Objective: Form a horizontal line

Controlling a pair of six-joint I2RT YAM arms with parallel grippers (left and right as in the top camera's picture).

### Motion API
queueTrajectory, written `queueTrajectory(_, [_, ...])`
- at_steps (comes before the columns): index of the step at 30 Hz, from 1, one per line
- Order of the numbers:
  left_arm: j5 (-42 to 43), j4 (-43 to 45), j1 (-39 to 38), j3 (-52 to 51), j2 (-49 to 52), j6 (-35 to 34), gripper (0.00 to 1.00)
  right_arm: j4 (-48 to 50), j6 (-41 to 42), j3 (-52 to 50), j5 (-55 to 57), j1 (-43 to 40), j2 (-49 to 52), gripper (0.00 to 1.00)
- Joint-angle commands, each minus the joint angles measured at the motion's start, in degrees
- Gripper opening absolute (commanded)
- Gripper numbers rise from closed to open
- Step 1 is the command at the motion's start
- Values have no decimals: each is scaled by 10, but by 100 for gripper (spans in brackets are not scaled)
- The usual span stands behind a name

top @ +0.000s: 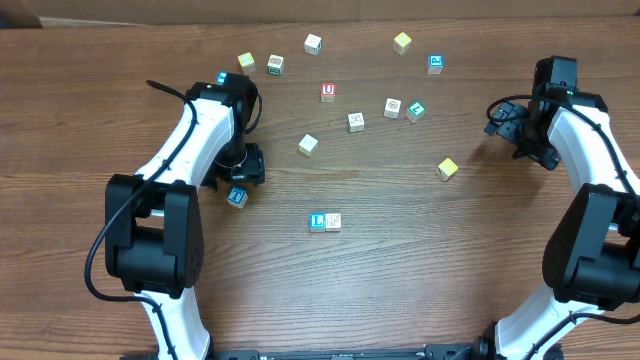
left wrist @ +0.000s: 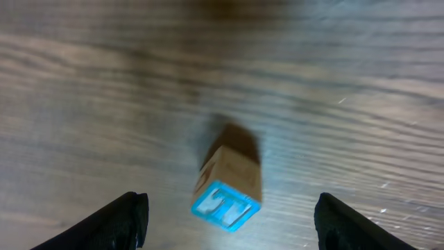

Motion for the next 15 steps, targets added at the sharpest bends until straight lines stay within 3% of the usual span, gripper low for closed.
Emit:
queueTrajectory(1, [28,5,-2,-4,2,25,74,2,0,12,3,0,-12,100])
queueTrajectory(15, [28,17,-10,-7,2,50,75,2,0,12,3,-1,-12,100])
